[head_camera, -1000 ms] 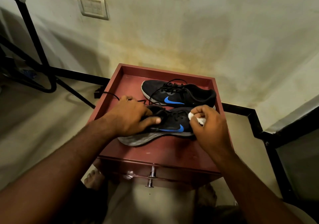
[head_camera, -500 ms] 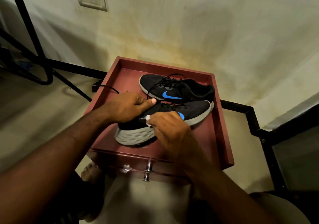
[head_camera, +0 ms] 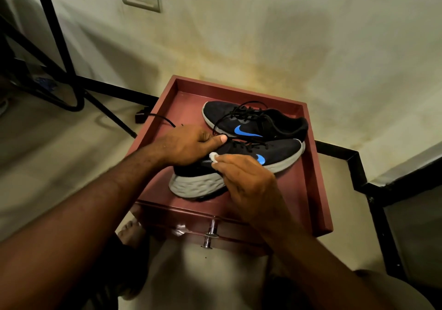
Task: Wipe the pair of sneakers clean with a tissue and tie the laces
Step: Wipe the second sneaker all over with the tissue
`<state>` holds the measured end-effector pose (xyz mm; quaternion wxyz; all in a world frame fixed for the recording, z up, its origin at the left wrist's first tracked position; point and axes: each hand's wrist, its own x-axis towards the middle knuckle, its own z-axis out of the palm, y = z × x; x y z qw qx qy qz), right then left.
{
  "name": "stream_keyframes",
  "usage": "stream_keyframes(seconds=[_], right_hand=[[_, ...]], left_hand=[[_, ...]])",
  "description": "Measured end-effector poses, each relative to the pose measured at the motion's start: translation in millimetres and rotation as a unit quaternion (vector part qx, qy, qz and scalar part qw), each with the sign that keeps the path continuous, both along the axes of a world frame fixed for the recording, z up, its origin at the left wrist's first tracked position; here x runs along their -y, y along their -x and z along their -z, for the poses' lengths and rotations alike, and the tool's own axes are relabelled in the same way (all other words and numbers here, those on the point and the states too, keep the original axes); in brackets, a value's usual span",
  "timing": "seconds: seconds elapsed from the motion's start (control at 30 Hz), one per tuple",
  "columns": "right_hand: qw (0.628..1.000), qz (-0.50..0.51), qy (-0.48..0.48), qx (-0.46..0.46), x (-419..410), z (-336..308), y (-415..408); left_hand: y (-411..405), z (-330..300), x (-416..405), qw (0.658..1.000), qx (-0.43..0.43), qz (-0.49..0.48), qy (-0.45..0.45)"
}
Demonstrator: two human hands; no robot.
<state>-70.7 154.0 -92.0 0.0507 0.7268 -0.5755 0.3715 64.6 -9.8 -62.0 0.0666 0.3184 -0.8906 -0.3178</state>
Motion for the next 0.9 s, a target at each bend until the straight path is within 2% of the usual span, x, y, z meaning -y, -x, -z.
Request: stream_keyframes(seconds=[0.07, 0.13, 0.2, 0.23, 0.3, 0.4, 0.5, 0.57, 0.67, 0.83, 0.9], right_hand=[[0.999, -0.007, -0.018, -0.036, -1, 0, 11], [0.994, 0.07, -0.04, -0.069, -1, -3, 31], [0.986, 0.151, -0.046, -0.05, -2, -5, 47], [0.986, 0.158, -0.043, -0.029, -3, -5, 48], [0.993, 0.116, -0.034, 0.003, -5, -2, 32], [0.999, 0.034, -0.005, 0.005, -5, 4, -8], [0.993, -0.092, -0.01, -0.068, -3, 10, -33], [0.983, -0.122, -0.017, -0.136, -2, 13, -46], [0.987, -0.078, 0.006, -0.14, 3, 8, -33], [0.997, 0.067, 0.013, -0.04, 1, 1, 20], [0.997, 0.081, 0.006, -0.017, -1, 5, 17]], left_hand=[[-1, -1, 1, 1.0, -0.007, 0.007, -0.027], [-4, -2, 4, 0.997, -0.018, 0.014, -0.079], [-6, -2, 7, 0.991, -0.029, 0.018, -0.131], [-7, -2, 8, 0.989, -0.03, 0.018, -0.145], [-6, -2, 6, 0.988, -0.03, 0.016, -0.152], [-4, -4, 4, 0.989, -0.031, 0.015, -0.142], [-5, -6, 5, 0.988, -0.033, 0.007, -0.154], [-7, -7, 5, 0.986, -0.036, 0.008, -0.164], [-8, -8, 6, 0.988, -0.037, 0.007, -0.15], [-9, -9, 11, 0.981, -0.049, -0.006, -0.187], [-10, -11, 12, 0.978, -0.042, -0.002, -0.204]])
